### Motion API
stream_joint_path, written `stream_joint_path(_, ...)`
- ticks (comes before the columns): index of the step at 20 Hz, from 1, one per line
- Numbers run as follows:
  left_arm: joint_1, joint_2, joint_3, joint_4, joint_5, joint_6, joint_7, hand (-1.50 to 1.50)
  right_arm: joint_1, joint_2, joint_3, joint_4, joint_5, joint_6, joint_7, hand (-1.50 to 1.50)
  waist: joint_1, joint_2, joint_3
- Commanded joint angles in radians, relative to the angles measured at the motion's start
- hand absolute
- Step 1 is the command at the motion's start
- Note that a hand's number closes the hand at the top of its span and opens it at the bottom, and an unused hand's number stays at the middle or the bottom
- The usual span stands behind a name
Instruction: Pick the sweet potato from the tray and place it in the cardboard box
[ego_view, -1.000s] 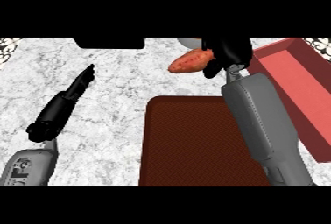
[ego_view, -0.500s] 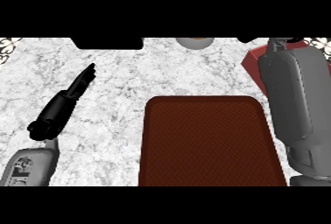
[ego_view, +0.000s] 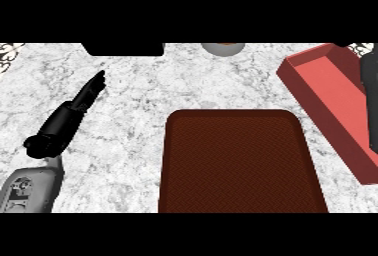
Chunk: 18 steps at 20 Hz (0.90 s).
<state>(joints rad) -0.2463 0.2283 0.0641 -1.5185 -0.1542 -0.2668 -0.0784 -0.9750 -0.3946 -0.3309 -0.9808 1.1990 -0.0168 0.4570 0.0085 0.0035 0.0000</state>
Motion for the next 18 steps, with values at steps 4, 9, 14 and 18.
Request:
stream_joint_path(4, -0.007, -0.029, -0.028, -0.042, -0.015, 0.017, 0.046, 0.00, -0.022, -0.158, -0.072, 0.212, -0.083, 0.258, -0.073, 1.50, 0.001, 0.000, 0.000)
stream_joint_path(9, -0.004, -0.007, 0.005, -0.051, 0.019, -0.011, 0.059, 0.00, 0.039, -0.203, -0.087, 0.330, -0.116, 0.272, -0.184, 1.50, 0.007, 0.002, 0.001)
stream_joint_path(14, 0.031, 0.001, -0.008, -0.064, 0.005, -0.024, 0.033, 0.00, 0.027, -0.307, -0.089, 0.469, -0.110, 0.387, -0.224, 1.50, 0.015, 0.005, 0.001)
stream_joint_path(18, -0.006, -0.006, 0.002, -0.022, -0.012, -0.002, 0.040, 0.00, 0.081, -0.314, -0.086, 0.439, -0.174, 0.473, -0.391, -1.50, -0.003, -0.001, 0.000)
